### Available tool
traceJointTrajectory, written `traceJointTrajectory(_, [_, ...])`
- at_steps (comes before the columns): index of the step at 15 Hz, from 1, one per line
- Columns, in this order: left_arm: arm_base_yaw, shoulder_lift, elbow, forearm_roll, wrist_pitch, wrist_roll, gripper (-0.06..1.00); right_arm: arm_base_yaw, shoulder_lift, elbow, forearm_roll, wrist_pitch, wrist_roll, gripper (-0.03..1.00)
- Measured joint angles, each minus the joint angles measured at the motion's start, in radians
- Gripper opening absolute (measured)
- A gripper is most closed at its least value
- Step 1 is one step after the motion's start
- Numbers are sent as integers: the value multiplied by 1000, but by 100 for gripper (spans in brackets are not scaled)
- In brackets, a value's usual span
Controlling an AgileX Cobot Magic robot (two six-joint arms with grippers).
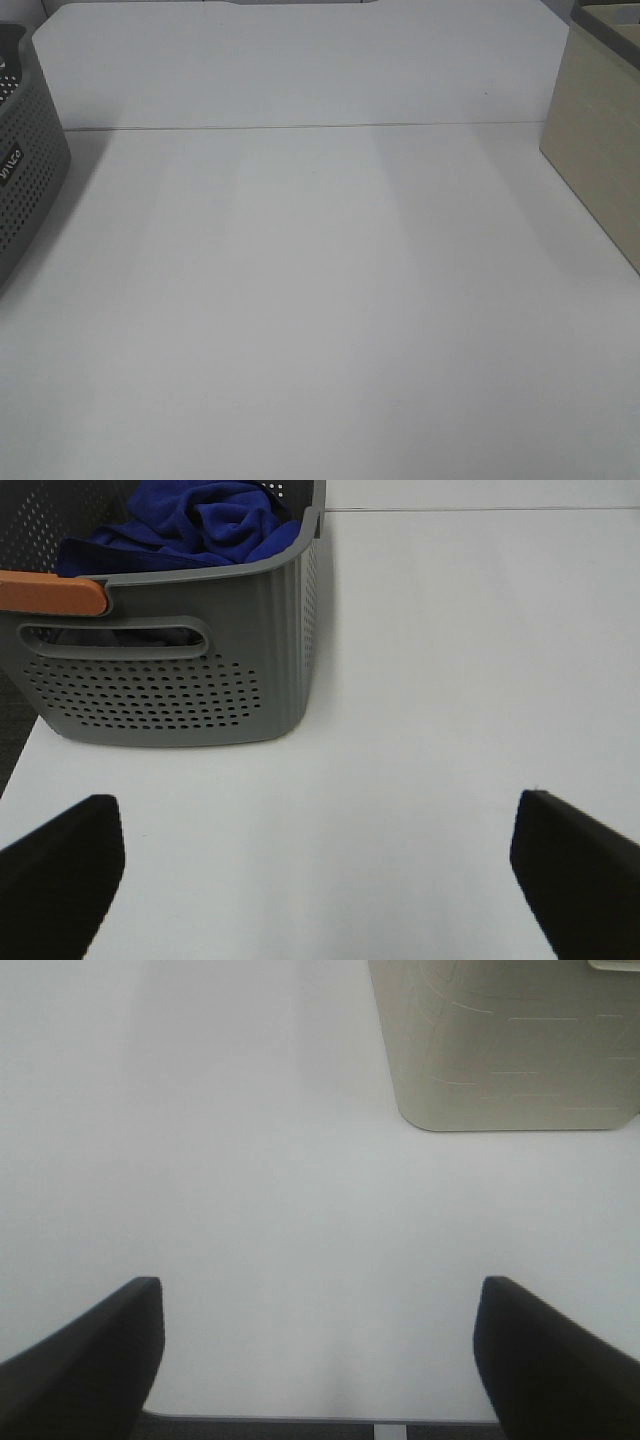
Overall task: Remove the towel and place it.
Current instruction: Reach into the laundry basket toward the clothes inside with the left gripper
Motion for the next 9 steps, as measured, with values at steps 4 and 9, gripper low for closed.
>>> traceJointTrajectory(4, [0, 0, 0, 0, 0, 0, 99, 0, 0, 0, 0, 0, 0, 79])
traceJointTrajectory(9, [0, 0, 0, 0, 0, 0, 99, 0, 0, 0, 0, 0, 0, 79])
